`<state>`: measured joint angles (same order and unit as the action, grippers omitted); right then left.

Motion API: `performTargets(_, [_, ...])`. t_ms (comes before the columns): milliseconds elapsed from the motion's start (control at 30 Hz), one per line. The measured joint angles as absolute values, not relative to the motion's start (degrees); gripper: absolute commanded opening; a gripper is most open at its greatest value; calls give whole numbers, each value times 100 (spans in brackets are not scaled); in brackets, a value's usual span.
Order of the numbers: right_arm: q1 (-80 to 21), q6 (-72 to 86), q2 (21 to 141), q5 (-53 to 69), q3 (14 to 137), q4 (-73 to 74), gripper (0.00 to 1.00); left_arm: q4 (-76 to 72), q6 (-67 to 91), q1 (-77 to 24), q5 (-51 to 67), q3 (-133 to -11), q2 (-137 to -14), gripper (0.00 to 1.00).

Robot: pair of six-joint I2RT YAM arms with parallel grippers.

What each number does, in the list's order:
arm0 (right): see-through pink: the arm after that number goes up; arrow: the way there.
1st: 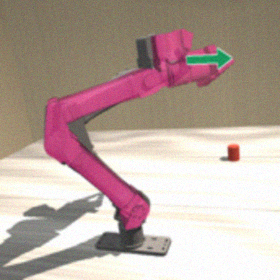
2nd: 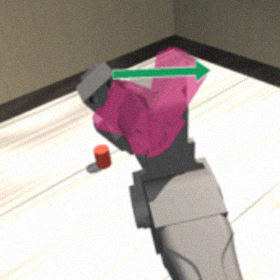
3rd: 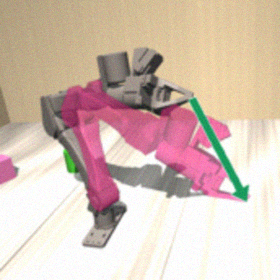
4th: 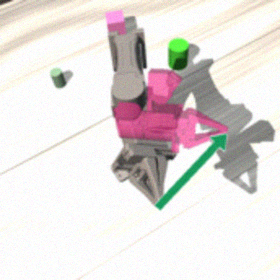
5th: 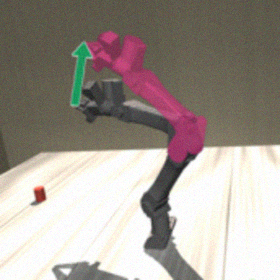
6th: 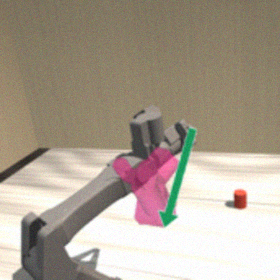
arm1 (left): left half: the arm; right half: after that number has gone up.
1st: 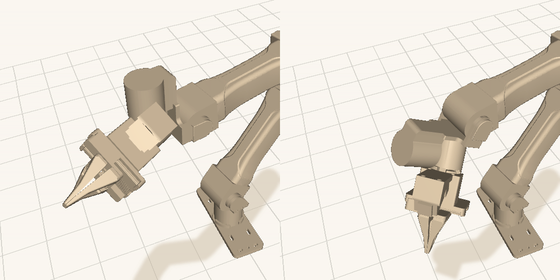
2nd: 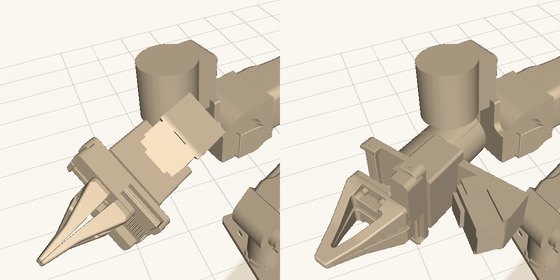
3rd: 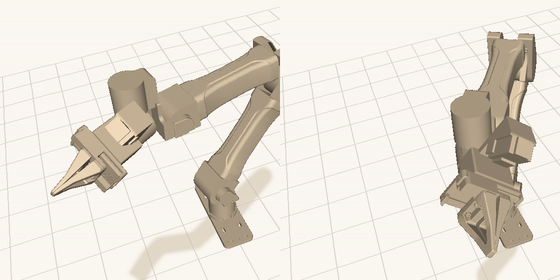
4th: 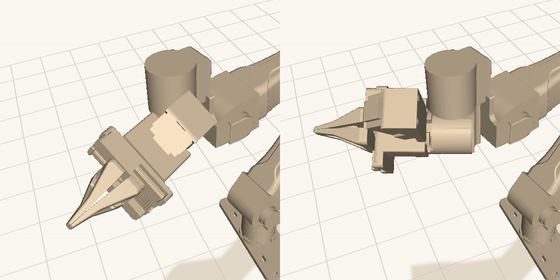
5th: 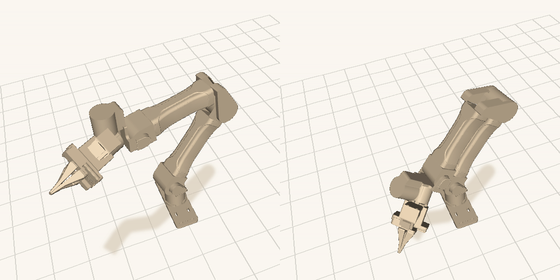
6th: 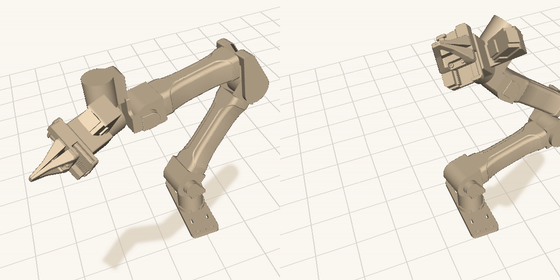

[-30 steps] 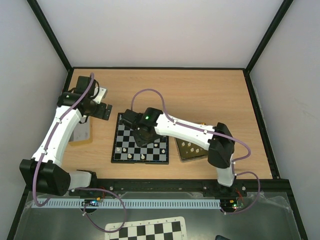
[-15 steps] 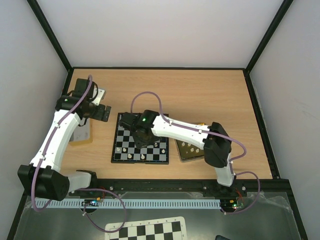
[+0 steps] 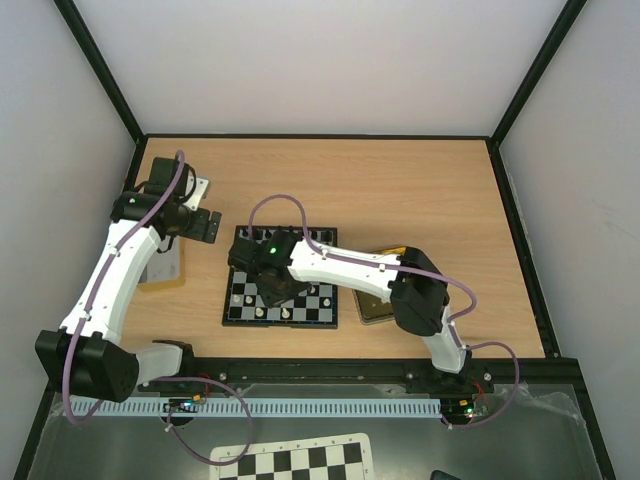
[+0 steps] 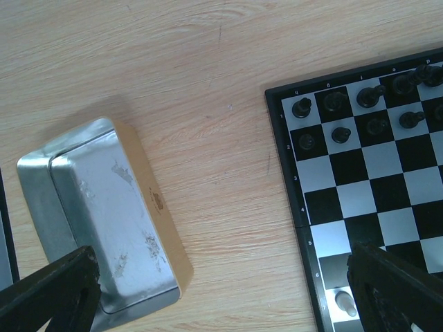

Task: Set up the chess pieces on the board
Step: Place the chess piece on the chessboard.

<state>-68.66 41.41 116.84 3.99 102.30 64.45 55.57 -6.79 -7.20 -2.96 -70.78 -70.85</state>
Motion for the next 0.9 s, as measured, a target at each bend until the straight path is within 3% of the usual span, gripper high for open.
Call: performTargets(900, [-7039, 3887, 12210, 569, 10460, 6445, 2, 5430, -598, -720, -311, -6997, -7085, 97])
